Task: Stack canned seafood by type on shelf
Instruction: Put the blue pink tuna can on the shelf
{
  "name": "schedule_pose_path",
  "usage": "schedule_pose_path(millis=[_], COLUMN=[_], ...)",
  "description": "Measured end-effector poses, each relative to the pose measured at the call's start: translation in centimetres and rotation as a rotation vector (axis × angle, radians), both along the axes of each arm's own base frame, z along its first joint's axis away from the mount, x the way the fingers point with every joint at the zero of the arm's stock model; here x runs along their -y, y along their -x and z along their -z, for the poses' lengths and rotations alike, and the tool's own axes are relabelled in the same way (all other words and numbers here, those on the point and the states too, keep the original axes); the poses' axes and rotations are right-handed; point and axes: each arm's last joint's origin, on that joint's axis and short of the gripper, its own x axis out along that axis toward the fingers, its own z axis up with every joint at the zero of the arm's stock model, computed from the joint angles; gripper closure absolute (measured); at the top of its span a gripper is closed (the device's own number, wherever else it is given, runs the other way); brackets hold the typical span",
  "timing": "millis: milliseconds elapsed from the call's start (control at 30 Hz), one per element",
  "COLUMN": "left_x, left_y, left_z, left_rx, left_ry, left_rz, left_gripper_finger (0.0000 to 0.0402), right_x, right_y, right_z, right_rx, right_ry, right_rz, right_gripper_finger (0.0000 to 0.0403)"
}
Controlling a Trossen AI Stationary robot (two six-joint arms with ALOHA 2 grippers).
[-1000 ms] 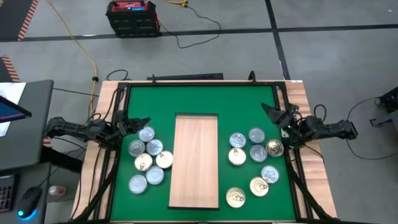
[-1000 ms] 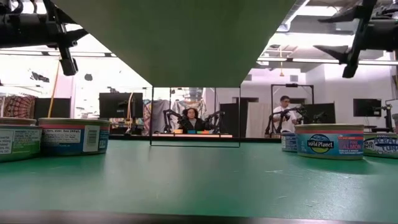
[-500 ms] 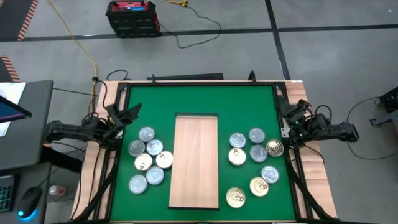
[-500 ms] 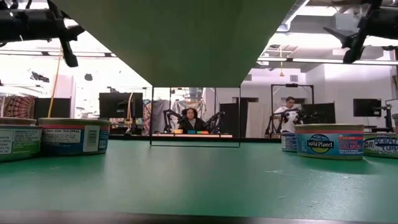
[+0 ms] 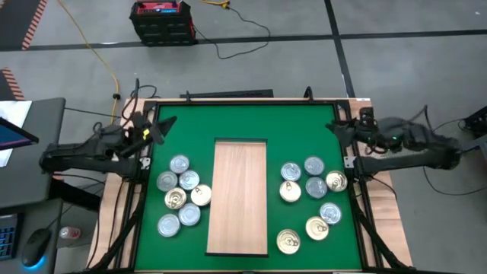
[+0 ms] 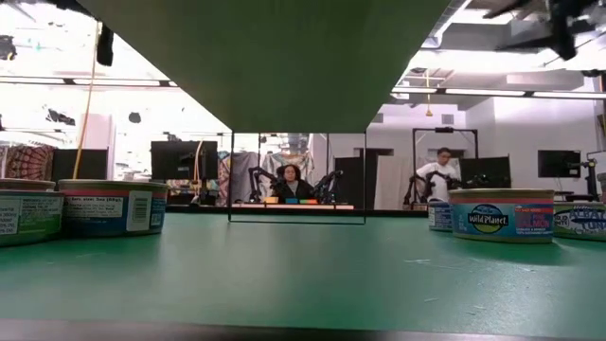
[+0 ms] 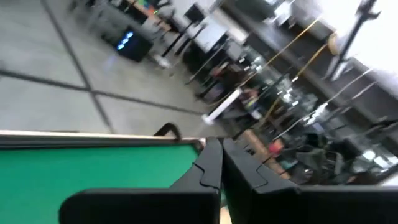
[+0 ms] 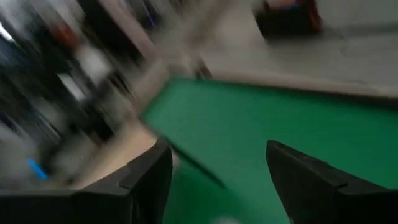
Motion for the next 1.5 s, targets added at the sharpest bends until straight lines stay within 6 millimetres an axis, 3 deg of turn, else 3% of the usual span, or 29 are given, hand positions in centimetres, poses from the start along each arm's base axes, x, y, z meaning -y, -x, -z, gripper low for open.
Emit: schedule_pose_path(millis=[133, 367, 500, 633, 733, 900, 1167, 1333, 1500], left_x=[-0.2, -0.2, 0.2, 0.4, 0.5, 0.5, 0.5, 0.6, 0.6], left_y=[-0.7, -2.9, -3.7, -3.6, -3.5, -3.5, -3.5, -3.5, -3.5], left_z=[-1.6, -2.6, -2.6, -2.7, -2.8, -2.7, -2.7, -2.6, -2.6], left_rx=[-0.059, -0.098, -0.089, -0.054, -0.044, -0.045, -0.062, -0.067, -0.067], left_ry=[0.054, 0.062, 0.085, 0.127, 0.137, 0.139, 0.128, 0.13, 0.132], left_rz=[-0.017, 0.051, 0.187, 0.28, 0.307, 0.316, 0.315, 0.332, 0.341], left_gripper_finger=[0.0386, 0.0312, 0.0283, 0.0279, 0.028, 0.0282, 0.0282, 0.0282, 0.0282], right_x=[0.1, 1.6, 3.3, 4.5, 4.1, 1.7, -1.3, -1.5, -2.2], right_y=[-1.8, -6.6, -9.1, -11.0, -12.2, -14.1, -16.0, -14.7, -14.3], right_z=[-0.7, 2.3, 4.7, 7.1, 8.9, 11.0, 13.3, 15.6, 16.2], right_rx=[-0.328, -0.593, -0.609, -0.587, -0.65, -0.731, -0.756, -0.783, -0.735], right_ry=[-0.075, -0.166, -0.189, -0.287, -0.359, -0.417, -0.453, -0.519, -0.519], right_rz=[-0.125, -0.388, -0.445, -0.526, -0.595, -0.724, -0.769, -0.689, -0.677], right_gripper_finger=[0.0122, 0.0122, 0.0122, 0.0128, 0.014, 0.0172, 0.0223, 0.025, 0.0273])
